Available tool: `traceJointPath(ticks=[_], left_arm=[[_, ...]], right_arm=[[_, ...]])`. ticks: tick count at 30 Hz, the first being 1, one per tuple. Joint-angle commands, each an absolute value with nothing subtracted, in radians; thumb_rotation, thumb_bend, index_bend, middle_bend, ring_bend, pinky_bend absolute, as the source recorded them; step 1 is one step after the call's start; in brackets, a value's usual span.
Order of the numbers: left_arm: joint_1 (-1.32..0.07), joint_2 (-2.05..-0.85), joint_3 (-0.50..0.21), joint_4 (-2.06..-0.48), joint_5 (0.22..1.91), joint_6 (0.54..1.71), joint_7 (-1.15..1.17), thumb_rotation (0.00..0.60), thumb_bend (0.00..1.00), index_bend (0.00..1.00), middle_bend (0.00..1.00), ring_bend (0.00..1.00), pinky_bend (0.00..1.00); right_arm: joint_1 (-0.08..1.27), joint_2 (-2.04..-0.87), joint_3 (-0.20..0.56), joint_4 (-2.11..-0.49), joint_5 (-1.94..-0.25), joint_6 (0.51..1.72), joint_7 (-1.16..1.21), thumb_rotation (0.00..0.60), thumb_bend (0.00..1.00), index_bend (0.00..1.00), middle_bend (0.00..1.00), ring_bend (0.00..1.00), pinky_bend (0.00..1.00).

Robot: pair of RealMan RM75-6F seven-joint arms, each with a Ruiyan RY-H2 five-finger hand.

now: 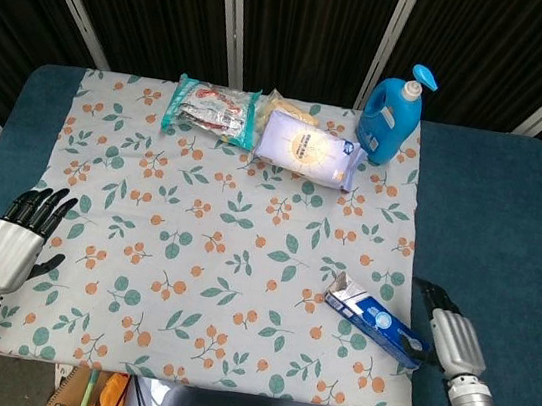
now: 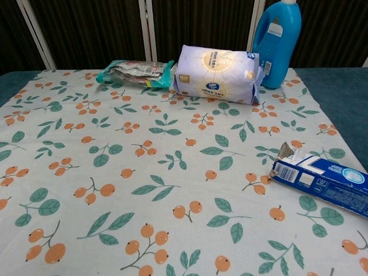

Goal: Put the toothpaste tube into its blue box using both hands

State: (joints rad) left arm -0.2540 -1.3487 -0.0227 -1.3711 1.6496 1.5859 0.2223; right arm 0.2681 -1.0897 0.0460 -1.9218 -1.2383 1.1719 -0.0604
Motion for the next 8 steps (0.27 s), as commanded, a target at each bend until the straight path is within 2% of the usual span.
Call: traceJointPath(ticks=[1,8], left_arm=[[-0.233,-1.314,-0.014,-1.426,1.621,1.569,0.23,0.6,0.1,0.07,0.02,0.06,0.12],[-0.185,-1.237,0.007,-1.535,1.568,1.552,0.203,0.6,0.09,0.01,0.0,0.01,0.06]], right_arm=[[0.23,-1.067,0.049,-1.857,-1.269,1.267,-0.124,0.6,0.33,0.0,0.07,0.01,0.13],[0.128,-1.067,0.049,-1.696,-1.319,1.478,-0.181,0.6,0.32,0.0,0.0,0.0,0.03]])
